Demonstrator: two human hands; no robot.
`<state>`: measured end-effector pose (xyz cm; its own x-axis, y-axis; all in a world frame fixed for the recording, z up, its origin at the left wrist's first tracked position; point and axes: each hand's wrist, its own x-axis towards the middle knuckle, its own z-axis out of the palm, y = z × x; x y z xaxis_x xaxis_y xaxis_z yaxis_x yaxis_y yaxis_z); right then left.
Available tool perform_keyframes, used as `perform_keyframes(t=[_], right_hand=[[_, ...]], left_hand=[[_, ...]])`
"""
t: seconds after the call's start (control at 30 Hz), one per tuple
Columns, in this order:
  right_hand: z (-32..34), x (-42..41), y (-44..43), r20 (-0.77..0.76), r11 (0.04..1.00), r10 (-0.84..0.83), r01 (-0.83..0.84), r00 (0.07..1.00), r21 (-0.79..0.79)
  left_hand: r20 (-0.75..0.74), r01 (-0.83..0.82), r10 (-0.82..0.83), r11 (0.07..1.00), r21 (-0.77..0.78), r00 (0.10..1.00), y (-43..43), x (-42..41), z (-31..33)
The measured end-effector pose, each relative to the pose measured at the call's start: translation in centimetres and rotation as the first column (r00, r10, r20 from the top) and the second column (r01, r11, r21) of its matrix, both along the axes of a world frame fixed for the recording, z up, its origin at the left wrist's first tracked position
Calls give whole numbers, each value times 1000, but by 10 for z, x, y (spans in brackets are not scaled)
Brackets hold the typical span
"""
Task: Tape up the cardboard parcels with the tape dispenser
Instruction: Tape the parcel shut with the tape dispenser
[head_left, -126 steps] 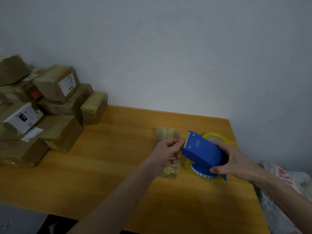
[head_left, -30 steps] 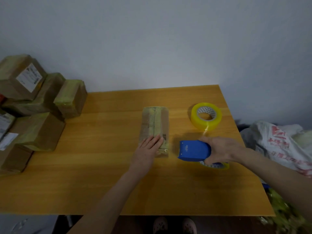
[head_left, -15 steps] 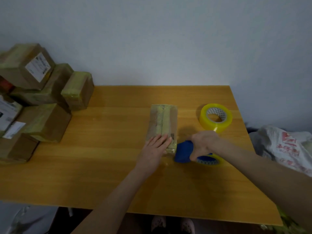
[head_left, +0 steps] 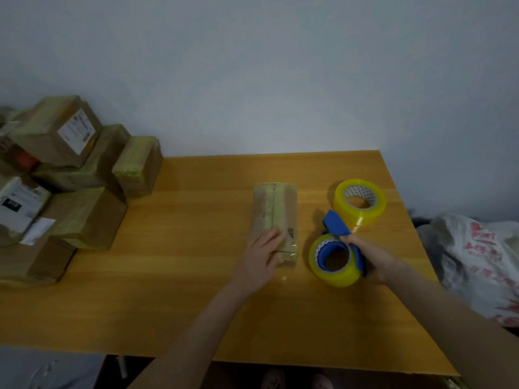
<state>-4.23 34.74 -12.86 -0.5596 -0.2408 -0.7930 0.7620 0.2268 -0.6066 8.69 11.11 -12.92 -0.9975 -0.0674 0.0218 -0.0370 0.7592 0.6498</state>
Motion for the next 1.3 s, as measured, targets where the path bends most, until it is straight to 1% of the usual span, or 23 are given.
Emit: perform_keyframes(t=[0.03,0.07,0.1,0.13,0.17,0.2,0.23,0.27,0.3,0.33,0.4,0.43,0.5,0.6,0.7,0.77,0.83,0.9,0.97,1.07,1.1,1.2,1.3], right_hand=[[-3,2,0,8,1000,-15,15,1000,-4],[-4,4,0,-13,1000,-1,1,1000,13],[-3,4,0,-88,995,55,-47,995,86],[0,3,1,-203,968,167,-121,965,222],[3,2,1,-330,903,320,-181,888,389],[5,0,0,-437,794,494,-184,752,580],[10,1,-4,-505,692,619,-113,602,713],[17,5,-13,-551,657,671,-53,497,752],[24,12,-26,-581,675,678,-66,450,735],[28,19,-40,-593,703,676,-142,438,696],[27,39,-69,-563,709,701,-341,438,617],[24,48,-79,-553,710,703,-397,447,582],[21,57,-91,-582,752,659,-380,478,539],[14,57,-91,-605,795,603,-335,520,505],[12,60,-88,-620,827,558,-315,551,465],[10,60,-88,-629,813,577,-297,521,500],[8,60,-91,-625,780,616,-262,480,568],[5,60,-94,-610,745,647,-209,457,633],[1,61,-97,-605,732,652,-173,457,659],[-2,63,-100,-583,703,673,-146,455,696],[-2,62,-101,-567,689,682,-147,461,709],[1,60,-105,-494,654,709,-206,504,728],[6,55,-104,-479,692,684,-282,551,664]], left_hand=[[-27,-67,69,994,83,997,-2,2,4],[-70,-144,153,982,120,986,-4,4,6],[-115,-227,240,967,114,964,-8,8,8],[-149,-310,322,945,101,935,-12,11,8],[-157,-386,397,917,100,904,-16,15,8],[-133,-449,461,887,109,878,-20,18,9],[-83,-499,508,859,111,857,-24,19,8],[-29,-531,535,842,95,844,-27,19,8],[20,-538,538,841,61,843,-29,18,7],[60,-524,521,852,26,851,-30,16,6],[106,-473,469,881,14,877,-27,11,6],[119,-457,451,889,34,885,-26,9,7],[169,-461,443,883,89,881,-26,8,9],[250,-482,426,842,244,870,-32,10,9],[238,-448,385,829,335,892,-35,12,7],[219,-412,354,837,359,909,-37,12,7],[198,-375,324,865,333,925,-40,12,5],[159,-349,318,906,240,935,-41,12,1],[116,-344,330,929,133,937,-42,11,-5],[161,-368,371,929,-51,915,-41,6,-10],[186,-377,387,922,-84,903,-39,5,-11],[243,-402,410,912,-83,879,-32,3,-14],[292,-405,386,914,5,875,-37,3,-12]])
